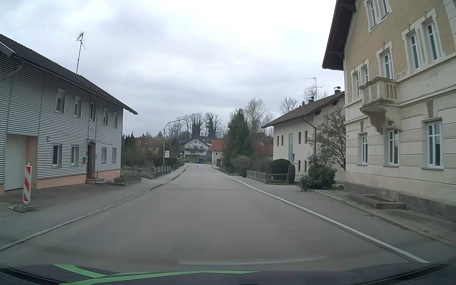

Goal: Follow the waypoints while adhering to traffic rules and regulations

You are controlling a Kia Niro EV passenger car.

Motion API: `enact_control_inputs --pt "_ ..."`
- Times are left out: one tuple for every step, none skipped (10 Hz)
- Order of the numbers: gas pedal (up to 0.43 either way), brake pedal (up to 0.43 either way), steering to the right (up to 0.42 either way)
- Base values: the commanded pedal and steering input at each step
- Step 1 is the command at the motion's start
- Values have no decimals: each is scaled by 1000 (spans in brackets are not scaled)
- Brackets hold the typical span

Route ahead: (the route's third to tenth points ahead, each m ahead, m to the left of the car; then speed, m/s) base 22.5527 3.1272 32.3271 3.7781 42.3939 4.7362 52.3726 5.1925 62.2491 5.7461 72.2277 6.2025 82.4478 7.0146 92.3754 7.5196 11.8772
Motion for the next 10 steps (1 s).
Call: enact_control_inputs --pt "98 0 -8" --pt "98 0 -8" --pt "110 0 -8" --pt "110 0 -8" --pt "110 0 -8" --pt "110 0 -7" --pt "110 0 -7" --pt "110 0 -7" --pt "110 0 -6" --pt "110 0 -6"
